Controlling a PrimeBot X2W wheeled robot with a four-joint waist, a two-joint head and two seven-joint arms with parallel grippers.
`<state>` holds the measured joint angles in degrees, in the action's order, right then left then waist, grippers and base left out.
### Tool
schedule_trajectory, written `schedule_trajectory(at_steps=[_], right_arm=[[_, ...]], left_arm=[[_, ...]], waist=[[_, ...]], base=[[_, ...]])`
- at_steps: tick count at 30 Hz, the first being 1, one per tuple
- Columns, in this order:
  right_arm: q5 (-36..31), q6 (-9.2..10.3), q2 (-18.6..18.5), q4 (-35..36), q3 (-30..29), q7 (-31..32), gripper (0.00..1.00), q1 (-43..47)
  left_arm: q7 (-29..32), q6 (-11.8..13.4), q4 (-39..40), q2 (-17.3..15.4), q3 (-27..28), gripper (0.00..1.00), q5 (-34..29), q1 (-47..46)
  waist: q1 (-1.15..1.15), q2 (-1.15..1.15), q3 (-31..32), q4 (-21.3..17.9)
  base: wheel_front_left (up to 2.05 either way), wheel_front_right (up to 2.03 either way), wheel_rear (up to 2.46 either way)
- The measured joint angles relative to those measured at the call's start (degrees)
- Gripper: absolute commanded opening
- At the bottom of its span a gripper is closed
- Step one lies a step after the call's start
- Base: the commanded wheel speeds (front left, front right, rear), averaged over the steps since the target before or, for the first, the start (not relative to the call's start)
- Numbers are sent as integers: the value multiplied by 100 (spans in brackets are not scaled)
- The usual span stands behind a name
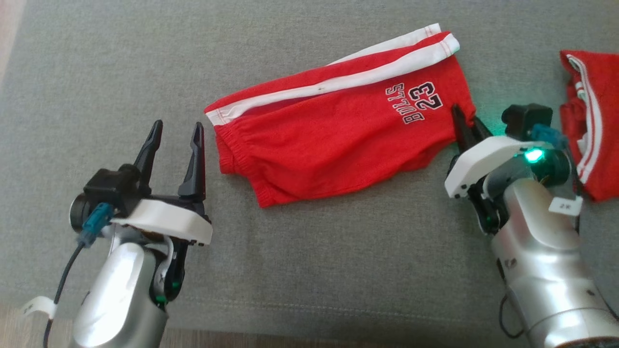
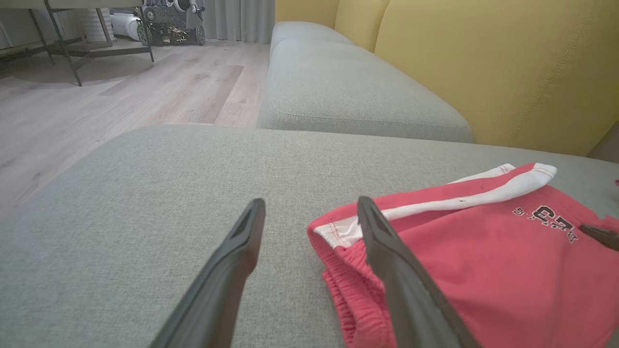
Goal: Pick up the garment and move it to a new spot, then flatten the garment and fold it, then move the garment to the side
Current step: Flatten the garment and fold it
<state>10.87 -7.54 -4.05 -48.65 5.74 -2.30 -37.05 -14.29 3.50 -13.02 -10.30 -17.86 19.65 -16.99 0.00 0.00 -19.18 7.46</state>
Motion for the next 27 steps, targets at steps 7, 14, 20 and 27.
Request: schedule_trajectory(at_steps=[7, 14, 20, 27], right_arm=[[438, 0, 24, 283, 155, -439, 0, 559], [664, 0, 85, 1149, -143, -603, 0, 1697], [833, 0, 109, 1705, -474, -534, 0, 2335], [823, 0, 125, 2399, -600, -219, 0, 2660]], left_arm=[[-1, -4, 51, -2, 44, 100, -52, 49], [-1, -3, 70, -5, 65, 100, -52, 203], [-1, -1, 77, -15, 65, 100, -51, 229], [1, 11, 127, -29, 56, 100, -49, 275]], waist=[[0, 0, 124, -176], [0, 0, 300, -337], [0, 0, 357, -395], [0, 0, 415, -437]], base=[[0, 0, 0], [0, 0, 0], [0, 0, 0], [0, 0, 0]])
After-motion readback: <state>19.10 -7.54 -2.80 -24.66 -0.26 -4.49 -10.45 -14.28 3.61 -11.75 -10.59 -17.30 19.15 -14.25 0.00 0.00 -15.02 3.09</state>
